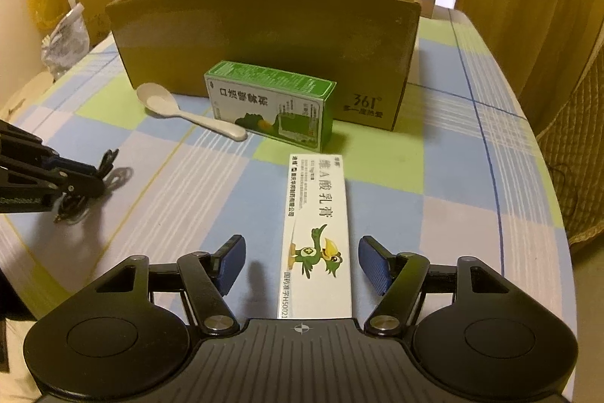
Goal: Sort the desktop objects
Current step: 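Grasp the black cable with the left tool while the right tool grasps the white ointment box, then lift the cable and ointment box and carry both over the cardboard box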
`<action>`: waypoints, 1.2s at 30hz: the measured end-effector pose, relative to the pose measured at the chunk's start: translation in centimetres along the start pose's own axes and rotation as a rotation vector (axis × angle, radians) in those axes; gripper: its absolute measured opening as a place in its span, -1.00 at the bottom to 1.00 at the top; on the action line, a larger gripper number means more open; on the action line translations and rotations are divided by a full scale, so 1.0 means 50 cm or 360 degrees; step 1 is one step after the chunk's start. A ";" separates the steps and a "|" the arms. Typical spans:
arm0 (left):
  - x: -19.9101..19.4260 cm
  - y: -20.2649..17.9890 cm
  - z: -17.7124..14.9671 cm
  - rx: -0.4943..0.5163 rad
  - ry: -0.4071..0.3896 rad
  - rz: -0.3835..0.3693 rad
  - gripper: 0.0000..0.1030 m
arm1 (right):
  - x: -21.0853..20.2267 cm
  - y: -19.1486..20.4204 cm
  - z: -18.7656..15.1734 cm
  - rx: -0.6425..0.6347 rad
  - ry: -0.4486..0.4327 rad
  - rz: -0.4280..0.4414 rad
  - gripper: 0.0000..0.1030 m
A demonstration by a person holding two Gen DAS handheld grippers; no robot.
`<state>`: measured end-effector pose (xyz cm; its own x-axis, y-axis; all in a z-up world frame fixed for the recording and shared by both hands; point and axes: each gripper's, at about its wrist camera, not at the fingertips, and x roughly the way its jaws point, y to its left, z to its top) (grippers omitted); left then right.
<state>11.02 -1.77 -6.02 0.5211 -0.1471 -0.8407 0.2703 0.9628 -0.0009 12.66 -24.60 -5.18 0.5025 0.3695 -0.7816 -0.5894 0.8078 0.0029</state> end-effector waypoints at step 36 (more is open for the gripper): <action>-0.060 -0.008 0.006 0.0021 -0.0104 0.0023 -0.81 | -0.053 0.010 0.021 0.0105 -0.0073 -0.0057 -0.32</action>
<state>9.60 -1.76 -3.34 0.5766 -0.1481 -0.8035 0.2730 0.9618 0.0185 11.69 -24.69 -2.44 0.5516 0.3594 -0.7527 -0.5284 0.8488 0.0180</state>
